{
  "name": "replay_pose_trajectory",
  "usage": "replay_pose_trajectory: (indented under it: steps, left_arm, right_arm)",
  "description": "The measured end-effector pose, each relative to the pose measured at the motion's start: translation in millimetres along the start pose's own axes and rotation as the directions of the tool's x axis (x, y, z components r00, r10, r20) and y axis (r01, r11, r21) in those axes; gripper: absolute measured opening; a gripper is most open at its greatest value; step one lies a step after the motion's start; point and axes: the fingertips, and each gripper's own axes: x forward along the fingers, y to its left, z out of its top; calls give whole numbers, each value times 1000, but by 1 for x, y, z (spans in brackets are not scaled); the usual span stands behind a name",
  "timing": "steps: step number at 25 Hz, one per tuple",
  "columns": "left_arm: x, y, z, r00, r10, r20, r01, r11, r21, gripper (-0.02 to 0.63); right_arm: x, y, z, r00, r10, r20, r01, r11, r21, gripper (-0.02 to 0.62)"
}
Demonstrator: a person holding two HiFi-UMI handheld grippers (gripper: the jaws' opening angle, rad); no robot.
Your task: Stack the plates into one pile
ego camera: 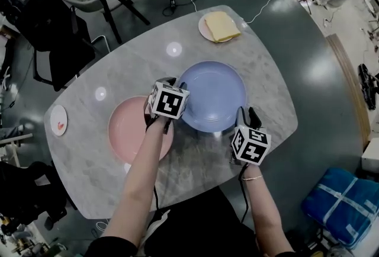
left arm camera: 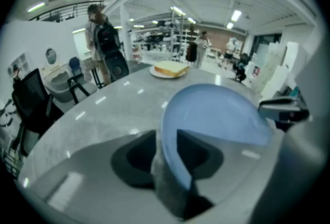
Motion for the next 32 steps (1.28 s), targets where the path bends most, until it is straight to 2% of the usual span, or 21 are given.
replay_pose_trajectory:
  steps: [3, 5, 15, 21, 27, 29, 32]
  left_arm:
    - [7, -2, -8, 997, 18, -78, -13, 998, 64, 70]
    - [9, -1, -9, 995, 21, -93, -15, 998, 69, 63]
    - [9, -2, -6, 997, 15, -80, -10, 998, 54, 55]
    - [9, -3, -7, 996, 10, -86, -6, 999, 47, 55]
    - [5, -6, -5, 998, -23, -66, 27, 998, 56, 49]
    - [0, -8, -3, 998, -50, -46, 51, 998, 27, 46]
    - [-8, -12, 4, 996, -84, 5, 85, 994, -65, 34]
  right_arm:
    - [3, -1, -2, 1000, -9, -12, 9, 1000, -4, 135]
    - [5, -1, -4, 1000, -9, -25, 9, 1000, -9, 135]
    - [21, 1, 0, 996, 1, -91, -5, 999, -43, 138]
    - [28, -1, -3, 992, -32, -125, 26, 998, -52, 55]
    - [26, -6, -3, 993, -28, -111, 30, 999, 17, 40]
    - [22, -9, -2, 994, -31, -109, 35, 999, 36, 37]
    - [13, -13, 5, 995, -33, -95, 39, 997, 60, 32]
